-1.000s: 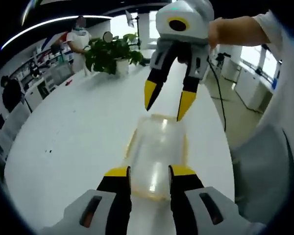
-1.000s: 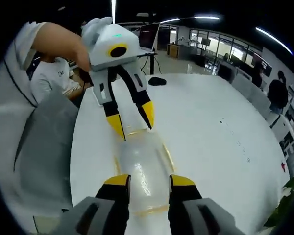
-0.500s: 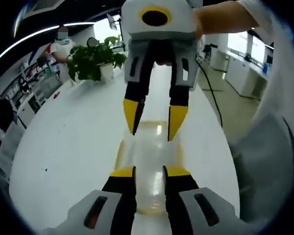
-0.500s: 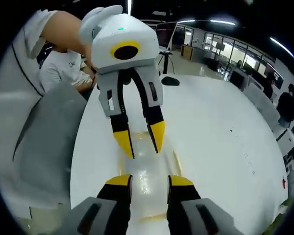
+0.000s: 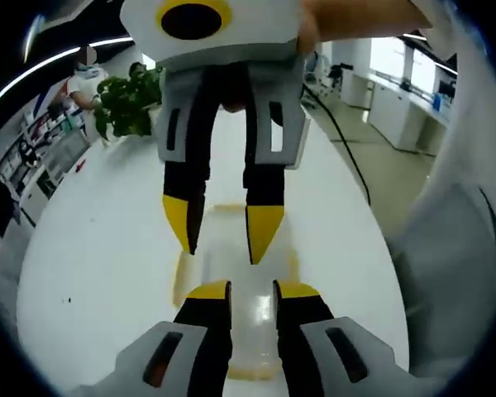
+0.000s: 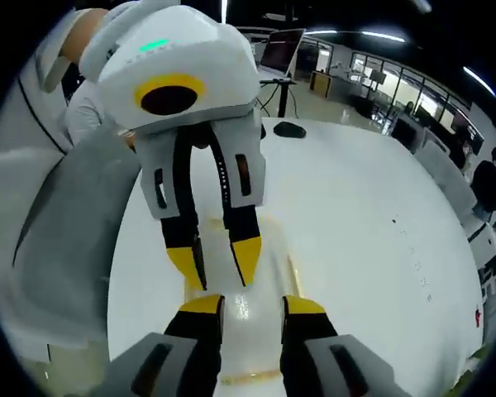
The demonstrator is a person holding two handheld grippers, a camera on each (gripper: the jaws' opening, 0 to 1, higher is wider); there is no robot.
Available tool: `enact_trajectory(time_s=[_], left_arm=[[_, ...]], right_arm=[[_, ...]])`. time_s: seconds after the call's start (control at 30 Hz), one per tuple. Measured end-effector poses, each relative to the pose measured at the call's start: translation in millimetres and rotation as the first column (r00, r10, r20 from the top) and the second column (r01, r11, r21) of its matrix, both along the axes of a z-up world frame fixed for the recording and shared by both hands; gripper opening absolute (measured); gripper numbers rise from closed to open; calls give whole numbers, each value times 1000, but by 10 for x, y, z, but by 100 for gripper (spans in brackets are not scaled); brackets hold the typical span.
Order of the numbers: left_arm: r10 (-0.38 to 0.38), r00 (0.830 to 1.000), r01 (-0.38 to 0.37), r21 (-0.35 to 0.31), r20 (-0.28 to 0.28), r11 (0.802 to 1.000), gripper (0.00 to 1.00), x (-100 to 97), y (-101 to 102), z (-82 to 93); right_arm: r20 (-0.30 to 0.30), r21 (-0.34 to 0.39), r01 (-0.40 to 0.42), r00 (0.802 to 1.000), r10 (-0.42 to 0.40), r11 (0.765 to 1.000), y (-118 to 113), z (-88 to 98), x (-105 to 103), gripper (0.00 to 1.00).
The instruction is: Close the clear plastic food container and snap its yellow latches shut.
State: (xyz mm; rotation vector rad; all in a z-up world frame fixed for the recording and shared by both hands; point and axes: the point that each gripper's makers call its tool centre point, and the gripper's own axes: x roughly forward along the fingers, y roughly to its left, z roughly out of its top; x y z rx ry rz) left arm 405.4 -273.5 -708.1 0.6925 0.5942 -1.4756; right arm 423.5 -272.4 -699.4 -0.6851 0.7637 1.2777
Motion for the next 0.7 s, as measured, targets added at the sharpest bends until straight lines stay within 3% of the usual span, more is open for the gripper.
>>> enact_trajectory(time_s=[0.17, 0.27, 0.37, 0.5, 0.57, 0.7], left_arm=[[-7, 1000, 7, 0, 4, 1000, 18, 1, -20, -17], [-24, 999, 24, 18, 39, 1000, 18, 25, -25, -54], [-12, 1000, 12, 17, 17, 1000, 19, 18, -18, -70], [-15, 998, 15, -7, -53, 1000, 31, -127, -51, -50], [-21, 997, 22, 17, -71, 1000, 38, -209, -32, -79], [-16, 999, 19, 49, -48, 999, 47, -236, -2, -147]], right_arm=[[0, -12, -11, 1000, 11, 1000, 0, -18, 38, 25], [2, -16, -20, 1000, 20, 1000, 13, -25, 46, 25], [-1, -15, -32, 999, 32, 999, 32, -31, 43, 25], [-8, -21, -36, 999, 36, 999, 46, -53, 75, 27], [-10, -23, -35, 999, 35, 999, 56, -70, 99, 28], [-15, -30, -43, 999, 42, 999, 87, -99, 131, 25]])
